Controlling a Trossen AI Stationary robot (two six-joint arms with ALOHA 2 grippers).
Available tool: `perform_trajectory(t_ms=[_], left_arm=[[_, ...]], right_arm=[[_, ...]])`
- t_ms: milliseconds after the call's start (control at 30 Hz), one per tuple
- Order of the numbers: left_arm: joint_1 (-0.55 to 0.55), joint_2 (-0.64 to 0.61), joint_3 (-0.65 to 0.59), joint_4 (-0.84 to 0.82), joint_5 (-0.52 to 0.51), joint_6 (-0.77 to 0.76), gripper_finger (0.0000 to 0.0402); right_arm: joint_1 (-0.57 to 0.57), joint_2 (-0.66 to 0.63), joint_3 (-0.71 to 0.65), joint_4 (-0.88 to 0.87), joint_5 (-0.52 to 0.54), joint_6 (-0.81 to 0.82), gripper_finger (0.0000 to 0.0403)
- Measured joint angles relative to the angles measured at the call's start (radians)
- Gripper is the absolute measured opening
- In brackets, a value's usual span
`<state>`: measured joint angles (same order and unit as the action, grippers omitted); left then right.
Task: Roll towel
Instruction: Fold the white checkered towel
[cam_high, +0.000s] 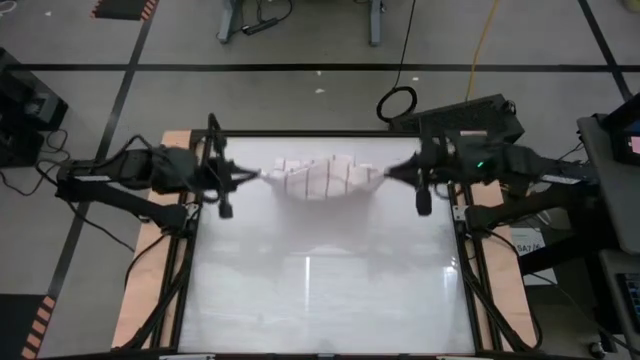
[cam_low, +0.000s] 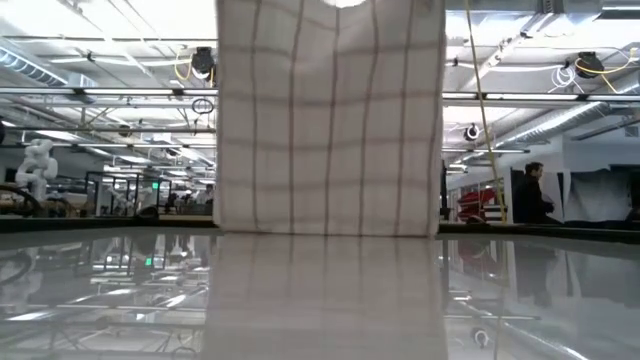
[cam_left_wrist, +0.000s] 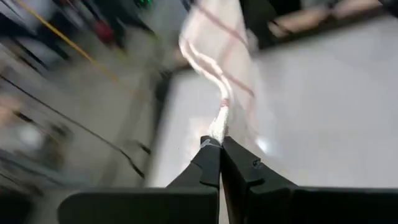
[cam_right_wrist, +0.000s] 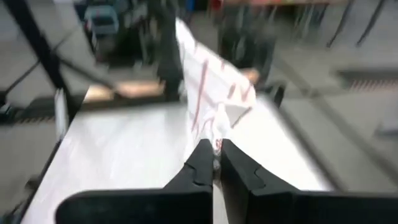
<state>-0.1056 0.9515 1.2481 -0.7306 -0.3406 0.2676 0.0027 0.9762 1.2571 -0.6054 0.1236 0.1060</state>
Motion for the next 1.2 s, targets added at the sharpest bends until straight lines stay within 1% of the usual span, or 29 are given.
perform_trajectory(t_ms=[100,167,300,433,533,600,667,733,800,867,1000,1100,1167,1200], left_arm=[[-0.058,0.000,-0.028,-0.132,0.031,-0.180,0.0001],[-0.111,0.002,-0.060,-0.174,0.049,-0.296,0.0001],[-0.247,0.001,-0.163,-0.124,0.064,-0.481,0.0001],[-0.378,0.005,-0.297,0.003,0.054,-0.629,0.0001],[-0.459,0.018,-0.394,0.142,0.025,-0.666,0.0001],[-0.497,0.036,-0.441,0.207,-0.002,-0.673,0.0001],[-0.526,0.061,-0.471,0.267,-0.033,-0.643,0.0001],[-0.549,0.095,-0.489,0.286,-0.092,-0.595,0.0001],[-0.559,0.136,-0.498,0.307,-0.151,-0.541,0.0001],[-0.556,0.175,-0.503,0.321,-0.201,-0.502,0.0001],[-0.511,0.240,-0.505,0.329,-0.306,-0.504,0.0001],[-0.440,0.246,-0.505,0.357,-0.391,-0.615,0.0001],[-0.384,0.243,-0.504,0.358,-0.419,-0.735,0.0001],[-0.360,0.240,-0.504,0.355,-0.415,-0.788,0.0001]], right_arm=[[0.053,-0.008,-0.077,-0.018,0.000,0.084,0.0000],[0.092,-0.012,-0.139,-0.009,0.000,0.143,0.0000],[0.199,-0.011,-0.289,0.087,0.000,0.255,0.0000],[0.325,-0.008,-0.464,0.275,0.004,0.363,0.0000],[0.400,0.007,-0.566,0.409,0.013,0.404,0.0000],[0.437,0.021,-0.602,0.460,0.045,0.414,0.0000],[0.466,0.037,-0.624,0.463,0.058,0.413,0.0000],[0.490,0.062,-0.634,0.461,0.063,0.378,0.0000],[0.513,0.089,-0.643,0.458,0.084,0.323,0.0000],[0.524,0.116,-0.644,0.451,0.134,0.274,0.0000],[0.501,0.132,-0.644,0.399,0.272,0.292,0.0000],[0.460,0.115,-0.644,0.365,0.344,0.395,0.0000],[0.435,0.093,-0.644,0.367,0.368,0.466,0.0000],[0.426,0.080,-0.644,0.368,0.368,0.484,0.0000]])
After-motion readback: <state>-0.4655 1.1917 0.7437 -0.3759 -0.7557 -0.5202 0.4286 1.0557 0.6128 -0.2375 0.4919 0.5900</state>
